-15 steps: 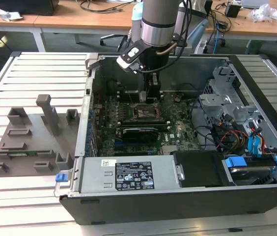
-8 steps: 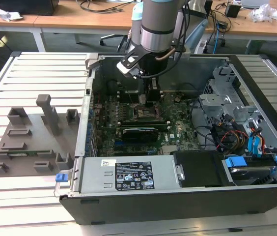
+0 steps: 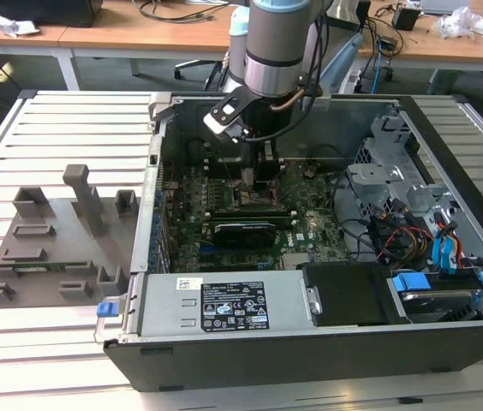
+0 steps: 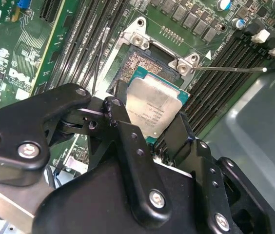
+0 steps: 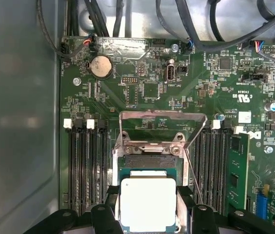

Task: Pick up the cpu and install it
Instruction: 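Place the cpu into insertion slot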

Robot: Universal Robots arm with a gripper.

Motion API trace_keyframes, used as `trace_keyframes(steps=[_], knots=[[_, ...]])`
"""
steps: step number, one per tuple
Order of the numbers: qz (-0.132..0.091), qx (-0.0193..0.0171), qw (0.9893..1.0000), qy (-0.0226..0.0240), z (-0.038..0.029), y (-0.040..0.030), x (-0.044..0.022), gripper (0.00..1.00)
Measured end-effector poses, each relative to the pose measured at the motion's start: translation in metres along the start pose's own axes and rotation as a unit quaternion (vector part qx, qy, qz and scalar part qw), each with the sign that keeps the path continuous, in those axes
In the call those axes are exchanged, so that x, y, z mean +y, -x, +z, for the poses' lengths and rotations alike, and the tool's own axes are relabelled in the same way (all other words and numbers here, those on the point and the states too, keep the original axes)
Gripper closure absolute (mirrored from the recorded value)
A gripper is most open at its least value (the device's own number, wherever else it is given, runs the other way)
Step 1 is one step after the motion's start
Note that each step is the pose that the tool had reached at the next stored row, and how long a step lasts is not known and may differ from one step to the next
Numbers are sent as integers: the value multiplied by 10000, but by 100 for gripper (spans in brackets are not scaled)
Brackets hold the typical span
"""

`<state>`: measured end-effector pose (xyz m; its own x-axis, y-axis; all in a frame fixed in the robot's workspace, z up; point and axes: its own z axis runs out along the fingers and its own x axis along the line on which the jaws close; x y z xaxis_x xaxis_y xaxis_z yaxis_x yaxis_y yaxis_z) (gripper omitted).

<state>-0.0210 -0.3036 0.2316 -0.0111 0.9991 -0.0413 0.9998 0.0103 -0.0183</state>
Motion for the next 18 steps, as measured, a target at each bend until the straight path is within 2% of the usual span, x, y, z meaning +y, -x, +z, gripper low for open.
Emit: trace_keyframes(steps=[1, 2, 18], knots=[[0, -54, 10000, -1, 3, 0, 0, 45], [0, -75, 10000, 0, 9, 0, 1, 45], [0, -67, 10000, -1, 163, 11, 3, 45]])
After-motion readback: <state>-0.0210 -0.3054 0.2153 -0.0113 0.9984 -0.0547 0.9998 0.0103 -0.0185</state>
